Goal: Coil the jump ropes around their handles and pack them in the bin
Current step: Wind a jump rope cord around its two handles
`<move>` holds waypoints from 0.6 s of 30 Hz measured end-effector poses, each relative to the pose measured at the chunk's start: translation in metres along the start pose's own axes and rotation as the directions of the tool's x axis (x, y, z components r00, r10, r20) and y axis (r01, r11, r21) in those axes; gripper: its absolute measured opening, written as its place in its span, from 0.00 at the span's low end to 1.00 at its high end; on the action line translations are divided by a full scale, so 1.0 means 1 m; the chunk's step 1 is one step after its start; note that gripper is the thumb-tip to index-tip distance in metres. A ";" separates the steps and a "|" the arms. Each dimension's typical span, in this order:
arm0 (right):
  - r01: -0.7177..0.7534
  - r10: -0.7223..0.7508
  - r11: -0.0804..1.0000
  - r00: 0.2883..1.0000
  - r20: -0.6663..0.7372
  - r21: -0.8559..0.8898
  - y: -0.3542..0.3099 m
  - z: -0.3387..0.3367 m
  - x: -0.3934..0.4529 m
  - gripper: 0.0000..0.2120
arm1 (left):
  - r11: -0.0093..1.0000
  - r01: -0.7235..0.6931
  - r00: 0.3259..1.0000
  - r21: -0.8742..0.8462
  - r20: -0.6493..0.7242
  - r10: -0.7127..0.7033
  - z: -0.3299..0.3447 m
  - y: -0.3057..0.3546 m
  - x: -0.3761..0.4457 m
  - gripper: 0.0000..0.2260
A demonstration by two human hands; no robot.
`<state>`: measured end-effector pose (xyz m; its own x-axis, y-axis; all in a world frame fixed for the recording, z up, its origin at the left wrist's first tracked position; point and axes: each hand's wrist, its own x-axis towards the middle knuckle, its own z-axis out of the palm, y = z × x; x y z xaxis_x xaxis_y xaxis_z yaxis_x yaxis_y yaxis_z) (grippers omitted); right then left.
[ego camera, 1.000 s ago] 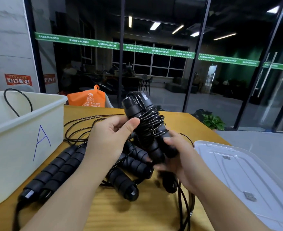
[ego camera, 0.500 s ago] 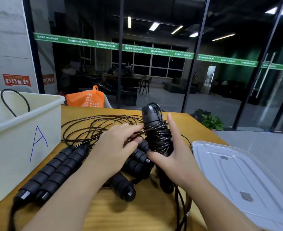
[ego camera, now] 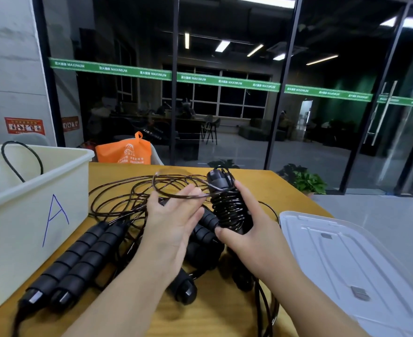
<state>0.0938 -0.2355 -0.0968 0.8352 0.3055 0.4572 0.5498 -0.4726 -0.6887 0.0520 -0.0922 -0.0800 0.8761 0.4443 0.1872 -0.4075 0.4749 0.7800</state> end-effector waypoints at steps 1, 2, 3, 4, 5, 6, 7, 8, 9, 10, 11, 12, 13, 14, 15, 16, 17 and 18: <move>-0.004 0.004 1.000 1.000 0.008 -0.020 0.000 0.001 -0.001 0.42 | 0.999 0.024 0.999 -0.040 0.033 -0.022 0.000 -0.001 -0.001 0.42; -0.008 0.009 0.999 1.000 0.018 -0.039 -0.001 0.001 -0.001 0.42 | 0.998 0.046 0.997 -0.033 0.070 -0.044 -0.001 -0.003 -0.001 0.35; -0.010 0.012 0.999 0.999 0.030 -0.052 -0.002 0.002 -0.002 0.42 | 0.998 0.066 0.991 0.009 0.114 -0.066 -0.001 -0.003 -0.002 0.27; -0.005 0.008 0.998 0.999 0.046 -0.063 -0.003 0.002 -0.003 0.42 | 0.993 0.084 0.982 0.080 0.164 -0.096 -0.001 -0.004 -0.005 0.22; 0.008 -0.003 0.997 0.998 0.066 -0.075 -0.005 0.003 -0.004 0.42 | 0.985 0.091 0.968 0.149 0.218 -0.122 -0.001 -0.007 -0.007 0.18; 0.032 -0.024 0.996 0.996 0.088 -0.088 -0.007 0.005 -0.005 0.42 | 0.975 0.099 0.958 0.201 0.245 -0.147 -0.002 -0.011 -0.009 0.16; 0.056 -0.045 0.993 0.993 0.109 -0.100 -0.009 0.006 -0.007 0.43 | 0.967 0.116 0.957 0.226 0.236 -0.170 -0.001 -0.013 -0.011 0.14; 0.085 -0.070 0.990 0.989 0.131 -0.111 -0.011 0.007 -0.008 0.43 | 0.963 0.137 0.963 0.231 0.198 -0.184 -0.003 -0.013 -0.012 0.13; 0.111 -0.091 0.986 0.983 0.159 -0.123 -0.014 0.008 -0.009 0.42 | 0.964 0.146 0.966 0.222 0.180 -0.187 -0.003 -0.013 -0.014 0.12; 0.135 -0.109 0.982 0.976 0.189 -0.130 -0.016 0.008 -0.010 0.42 | 0.966 0.141 0.968 0.215 0.176 -0.181 -0.004 -0.012 -0.014 0.12; 0.155 -0.124 0.979 0.968 0.218 -0.130 -0.018 0.008 -0.010 0.41 | 0.966 0.123 0.966 0.226 0.196 -0.169 -0.005 -0.011 -0.015 0.13; 0.169 -0.137 0.979 0.960 0.244 -0.115 -0.019 0.008 -0.011 0.40 | 0.965 0.098 0.966 0.244 0.210 -0.151 -0.006 -0.010 -0.013 0.15; 0.171 -0.144 0.982 0.952 0.270 -0.079 -0.020 0.008 -0.012 0.39 | 0.963 0.075 0.969 0.260 0.208 -0.132 -0.007 -0.009 -0.012 0.17; 0.162 -0.145 0.986 0.945 0.295 -0.036 -0.020 0.008 -0.013 0.38 | 0.960 0.055 0.975 0.276 0.193 -0.111 -0.009 -0.008 -0.011 0.19; 0.145 -0.139 0.989 0.938 0.317 0.003 -0.021 0.008 -0.014 0.37 | 0.955 0.040 0.978 0.293 0.183 -0.097 -0.010 -0.008 -0.010 0.20; 0.120 -0.124 0.992 0.935 0.332 0.033 -0.021 0.008 -0.014 0.35 | 0.951 0.034 0.979 0.308 0.183 -0.094 -0.011 -0.008 -0.009 0.20; 0.081 -0.100 0.994 0.935 0.342 0.068 -0.022 0.007 -0.015 0.32 | 0.950 0.041 0.977 0.310 0.186 -0.103 -0.011 -0.008 -0.009 0.19; 0.032 -0.067 0.994 0.937 0.344 0.107 -0.022 0.006 -0.014 0.28 | 0.950 0.063 0.977 0.305 0.175 -0.121 -0.011 -0.008 -0.009 0.16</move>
<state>0.0694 -0.2242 -0.0915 0.7471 0.6024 0.2809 0.5741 -0.3716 -0.7296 0.0448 -0.0918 -0.0941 0.9506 0.2433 0.1929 -0.2533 0.2481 0.9350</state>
